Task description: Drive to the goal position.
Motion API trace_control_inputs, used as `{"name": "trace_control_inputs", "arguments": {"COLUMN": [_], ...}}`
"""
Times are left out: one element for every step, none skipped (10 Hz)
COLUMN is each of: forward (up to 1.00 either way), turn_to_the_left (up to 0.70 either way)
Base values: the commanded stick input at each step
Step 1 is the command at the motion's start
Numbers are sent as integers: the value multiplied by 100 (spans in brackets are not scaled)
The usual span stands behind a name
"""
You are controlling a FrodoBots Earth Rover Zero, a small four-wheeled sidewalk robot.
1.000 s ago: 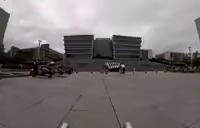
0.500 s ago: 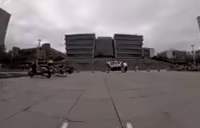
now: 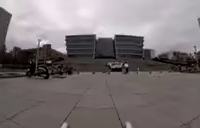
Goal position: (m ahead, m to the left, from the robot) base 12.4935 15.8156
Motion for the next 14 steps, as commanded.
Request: {"name": "trace_control_inputs", "arguments": {"forward": [70,70,70,70,70,70,70,70,70,70,70,70,70,70], "turn_to_the_left": [0,0,0,0,0,0,0,0,0,0,5,11,14,14]}}
